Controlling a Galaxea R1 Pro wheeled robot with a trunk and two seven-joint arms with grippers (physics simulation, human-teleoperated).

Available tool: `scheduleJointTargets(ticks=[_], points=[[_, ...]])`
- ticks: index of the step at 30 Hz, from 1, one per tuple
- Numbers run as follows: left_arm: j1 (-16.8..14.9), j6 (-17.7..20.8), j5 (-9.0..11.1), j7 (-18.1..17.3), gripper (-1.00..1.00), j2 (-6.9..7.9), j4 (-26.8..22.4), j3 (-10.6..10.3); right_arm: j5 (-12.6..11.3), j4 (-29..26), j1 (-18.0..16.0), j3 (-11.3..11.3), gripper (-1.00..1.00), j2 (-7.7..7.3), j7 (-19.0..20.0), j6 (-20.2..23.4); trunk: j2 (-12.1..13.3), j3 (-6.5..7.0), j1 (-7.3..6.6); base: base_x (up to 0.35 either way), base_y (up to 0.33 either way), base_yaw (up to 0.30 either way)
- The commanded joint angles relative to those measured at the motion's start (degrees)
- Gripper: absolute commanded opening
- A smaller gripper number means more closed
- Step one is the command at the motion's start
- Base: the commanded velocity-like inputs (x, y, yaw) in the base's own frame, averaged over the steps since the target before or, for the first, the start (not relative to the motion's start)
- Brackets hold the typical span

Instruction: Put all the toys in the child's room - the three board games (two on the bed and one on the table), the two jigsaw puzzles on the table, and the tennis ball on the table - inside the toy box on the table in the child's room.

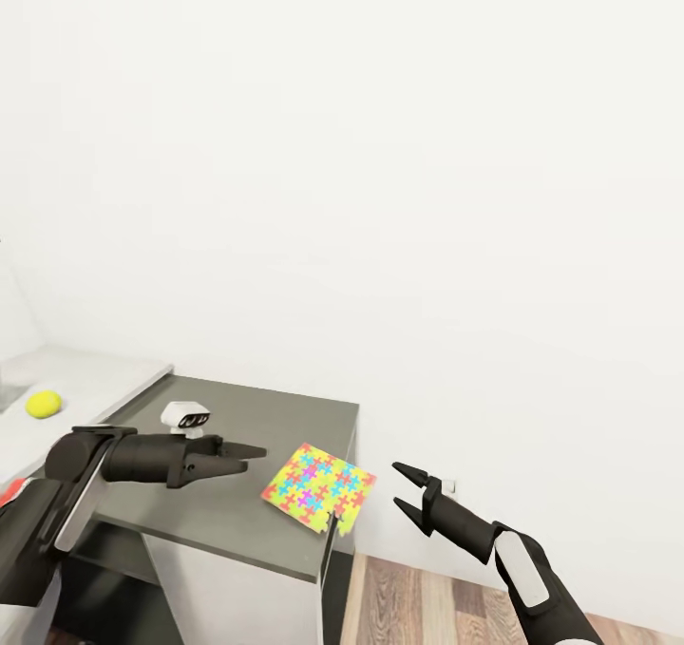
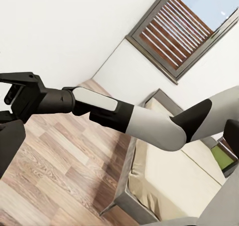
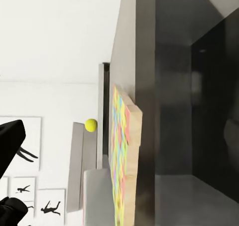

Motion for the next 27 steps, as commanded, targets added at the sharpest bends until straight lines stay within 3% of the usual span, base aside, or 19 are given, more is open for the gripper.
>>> scheduleJointTargets(ticks=[1, 27], points=[[-0.04, 0.61, 0.06, -0.21, 1.0, 0.05, 0.02, -0.07, 0.2, -0.01, -0.05, -0.27, 1.0, 0.07, 0.17, 0.31, -0.03, -0.06, 0.0, 0.0, 0.184, 0.0], [-0.04, 0.61, 0.06, -0.21, 1.0, 0.06, 0.02, -0.02, 0.18, -0.01, -0.05, -0.26, 1.0, 0.09, 0.16, 0.31, -0.03, -0.06, 0.0, 0.0, 0.079, 0.0]])
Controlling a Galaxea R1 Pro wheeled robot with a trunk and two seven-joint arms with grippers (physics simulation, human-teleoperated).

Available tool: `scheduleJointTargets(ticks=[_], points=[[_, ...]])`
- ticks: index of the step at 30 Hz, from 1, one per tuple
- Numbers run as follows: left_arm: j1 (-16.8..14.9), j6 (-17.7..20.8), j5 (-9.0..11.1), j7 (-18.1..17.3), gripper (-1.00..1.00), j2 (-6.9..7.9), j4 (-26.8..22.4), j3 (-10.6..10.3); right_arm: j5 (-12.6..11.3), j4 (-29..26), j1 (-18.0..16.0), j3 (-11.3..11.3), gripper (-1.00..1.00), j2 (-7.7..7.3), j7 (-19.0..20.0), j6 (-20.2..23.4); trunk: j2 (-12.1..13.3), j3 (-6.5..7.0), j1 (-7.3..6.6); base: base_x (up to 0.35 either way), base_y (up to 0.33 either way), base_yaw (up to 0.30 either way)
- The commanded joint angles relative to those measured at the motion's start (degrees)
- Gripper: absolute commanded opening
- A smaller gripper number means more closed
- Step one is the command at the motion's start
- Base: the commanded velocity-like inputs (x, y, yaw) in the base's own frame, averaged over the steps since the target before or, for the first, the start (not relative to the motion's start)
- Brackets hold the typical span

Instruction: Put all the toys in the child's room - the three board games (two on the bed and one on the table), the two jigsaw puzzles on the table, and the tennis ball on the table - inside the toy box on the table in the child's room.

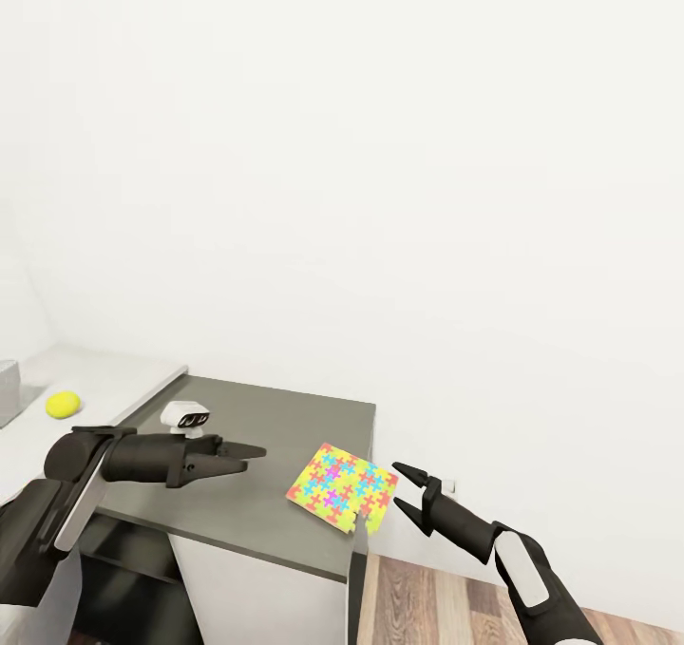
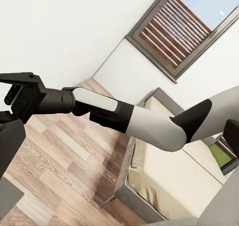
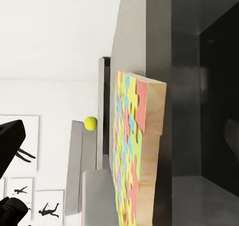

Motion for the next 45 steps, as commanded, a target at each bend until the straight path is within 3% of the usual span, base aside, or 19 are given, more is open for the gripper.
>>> scheduleJointTargets(ticks=[1, 36, 37, 45], points=[[-0.04, 0.61, 0.05, -0.2, 1.0, 0.05, 0.01, -0.1, 0.18, 0.0, -0.05, -0.25, 1.0, 0.09, 0.17, 0.31, -0.03, -0.06, 0.0, 0.0, 0.004, 0.0], [-0.04, 0.61, 0.05, -0.2, 1.0, 0.05, 0.01, -0.14, 0.2, 0.0, -0.05, -0.22, 1.0, 0.18, 0.18, 0.33, -0.03, -0.06, 0.0, 0.0, 0.03, 0.0], [-0.04, 0.61, 0.05, -0.2, 1.0, 0.05, 0.01, -0.14, 0.2, 0.0, -0.05, -0.21, -1.0, 0.2, 0.18, 0.32, -0.03, -0.06, 0.0, 0.0, 0.0, 0.0], [-0.04, 0.61, 0.05, -0.2, 1.0, 0.05, 0.01, -0.1, 0.2, 0.0, -0.05, -0.22, -1.0, 0.21, 0.17, 0.31, -0.03, -0.06, 0.0, 0.0, 0.0, 0.0]])
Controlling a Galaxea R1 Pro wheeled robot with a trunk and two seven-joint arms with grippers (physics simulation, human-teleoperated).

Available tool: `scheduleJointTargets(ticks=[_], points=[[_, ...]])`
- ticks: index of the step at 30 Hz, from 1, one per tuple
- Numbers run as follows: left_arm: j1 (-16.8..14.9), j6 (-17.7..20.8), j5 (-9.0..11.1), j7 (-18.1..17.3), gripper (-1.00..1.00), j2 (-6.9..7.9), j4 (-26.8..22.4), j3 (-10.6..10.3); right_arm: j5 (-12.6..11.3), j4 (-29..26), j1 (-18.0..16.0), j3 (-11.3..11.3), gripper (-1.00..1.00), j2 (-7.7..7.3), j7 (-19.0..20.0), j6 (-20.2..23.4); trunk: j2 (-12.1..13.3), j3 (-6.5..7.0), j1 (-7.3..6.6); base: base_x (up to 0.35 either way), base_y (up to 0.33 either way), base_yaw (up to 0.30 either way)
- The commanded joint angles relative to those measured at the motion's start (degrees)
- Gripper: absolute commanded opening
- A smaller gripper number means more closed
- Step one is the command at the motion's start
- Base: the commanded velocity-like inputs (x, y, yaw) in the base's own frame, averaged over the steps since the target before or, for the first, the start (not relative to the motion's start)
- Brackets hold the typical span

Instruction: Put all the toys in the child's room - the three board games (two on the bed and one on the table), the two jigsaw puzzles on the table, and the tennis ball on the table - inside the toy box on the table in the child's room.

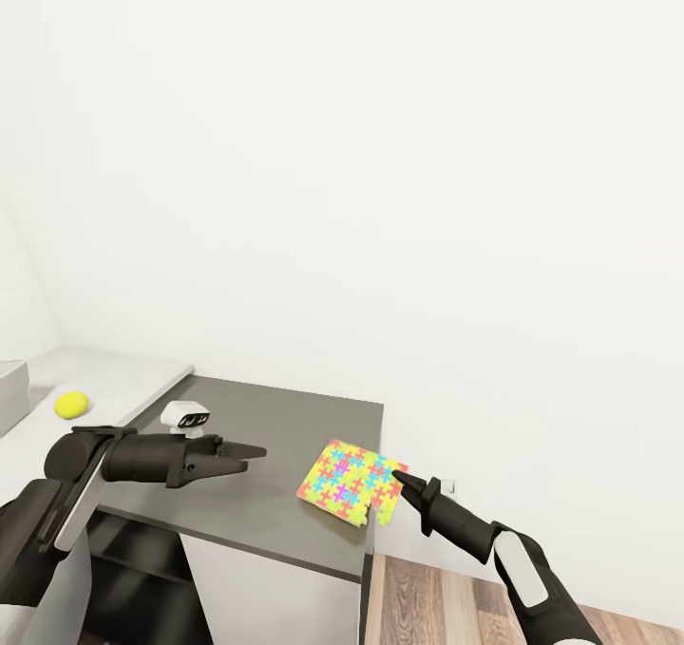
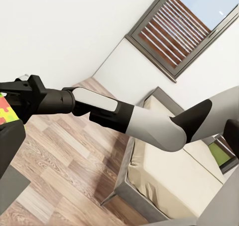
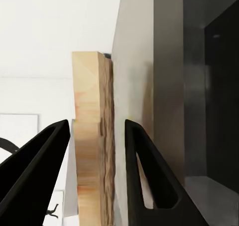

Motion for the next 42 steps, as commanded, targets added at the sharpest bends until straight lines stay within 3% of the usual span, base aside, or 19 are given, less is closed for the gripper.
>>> scheduleJointTargets(ticks=[1, 9, 28, 34, 42], points=[[-0.04, 0.61, 0.05, -0.2, 1.0, 0.05, 0.01, -0.1, 0.12, -0.01, -0.05, -0.27, -1.0, 0.07, 0.17, 0.33, -0.03, -0.06, 0.0, 0.0, 0.0, 0.0], [-0.04, 0.61, 0.05, -0.2, 1.0, 0.05, 0.01, -0.07, 0.12, -0.01, -0.05, -0.27, -1.0, 0.0, 0.21, 0.33, -0.03, -0.06, 0.0, 0.0, 0.0, 0.0], [-0.04, 0.69, -0.02, -0.2, 1.0, 0.14, 0.17, 0.48, 0.32, -0.41, -0.05, -0.29, -1.0, -0.3, 0.03, 0.21, 7.59, 3.35, -4.18, 0.0, 0.0, 0.0], [-0.04, 0.7, -0.11, -0.2, 1.0, 0.46, 0.18, 0.77, 0.31, -0.61, -0.05, -0.36, -1.0, -1.83, 0.42, -0.13, 9.99, 4.43, -5.5, 0.0, 0.0, 0.0], [-0.05, 0.7, -0.17, -0.2, 1.0, 1.45, 0.28, 1.08, 0.3, -0.92, -0.05, -0.58, -1.0, -2.18, 0.7, -0.68, 13.2, 5.86, -7.25, 0.0, 0.0, 0.0]])
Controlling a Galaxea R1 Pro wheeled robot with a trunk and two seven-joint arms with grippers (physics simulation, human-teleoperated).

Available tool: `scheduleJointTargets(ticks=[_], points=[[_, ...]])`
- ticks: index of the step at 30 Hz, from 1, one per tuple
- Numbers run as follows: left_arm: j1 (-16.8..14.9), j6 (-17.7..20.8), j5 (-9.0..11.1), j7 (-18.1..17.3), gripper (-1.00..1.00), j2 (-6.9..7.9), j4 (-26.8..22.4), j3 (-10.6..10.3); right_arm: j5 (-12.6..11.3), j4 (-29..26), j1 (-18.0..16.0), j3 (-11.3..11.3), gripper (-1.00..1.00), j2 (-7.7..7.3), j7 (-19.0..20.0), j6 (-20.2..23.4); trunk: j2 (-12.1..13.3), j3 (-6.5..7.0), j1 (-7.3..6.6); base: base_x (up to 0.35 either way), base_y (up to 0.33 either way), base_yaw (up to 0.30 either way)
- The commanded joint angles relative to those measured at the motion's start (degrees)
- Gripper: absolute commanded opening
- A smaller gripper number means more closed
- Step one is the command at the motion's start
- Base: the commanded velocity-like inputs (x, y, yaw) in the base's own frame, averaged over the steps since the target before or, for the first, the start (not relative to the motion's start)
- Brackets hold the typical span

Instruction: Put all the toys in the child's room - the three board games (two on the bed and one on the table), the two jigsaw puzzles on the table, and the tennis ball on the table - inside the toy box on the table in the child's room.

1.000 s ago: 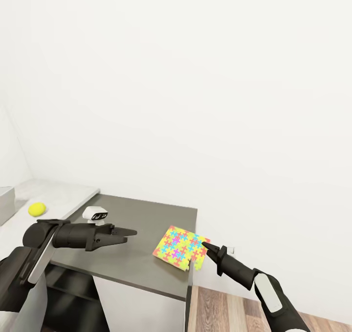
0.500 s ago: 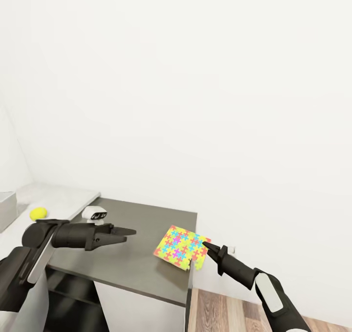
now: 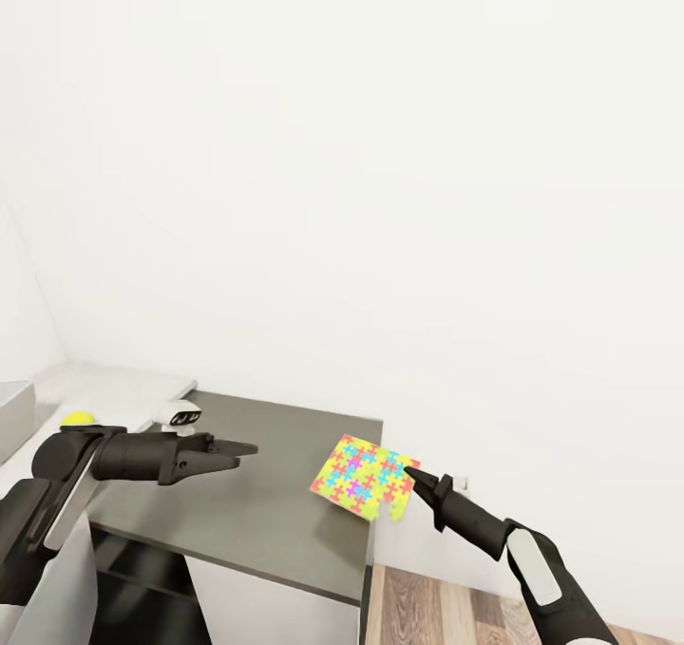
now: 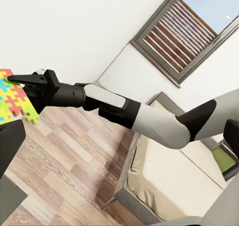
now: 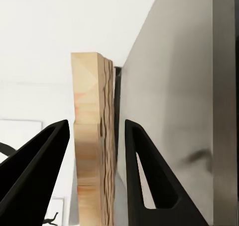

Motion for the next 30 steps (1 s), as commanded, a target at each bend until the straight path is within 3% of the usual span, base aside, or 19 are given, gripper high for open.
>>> scheduleJointTargets(ticks=[1, 7, 22, 30], points=[[-0.04, 0.61, 0.06, -0.2, 1.0, 0.05, 0.0, -0.09, 0.15, 0.0, -0.04, -0.18, -1.0, 0.01, 0.15, 0.06, 0.38, 0.12, -0.23, 0.0, 0.0, 0.0], [-0.06, 0.61, -0.14, -0.2, 1.0, 0.06, 0.05, -0.08, 0.11, -0.04, -0.03, -0.35, -1.0, -0.92, 0.22, -0.33, 2.79, 1.2, -1.55, 0.0, 0.0, 0.0], [-0.06, 0.61, -0.39, -0.2, 1.0, 0.12, 0.08, -0.08, 0.35, -3.75, 0.25, -0.35, -1.0, -1.26, 1.71, -0.63, 8.8, 3.89, -4.84, 0.0, 0.0, 0.0], [-0.05, 0.61, -0.52, -0.2, 1.0, 0.15, 0.08, -0.08, 0.17, -4.08, 0.49, -3.86, -1.0, -1.19, 2.09, -0.41, 12.01, 5.33, -6.6, 0.0, 0.0, 0.0]])
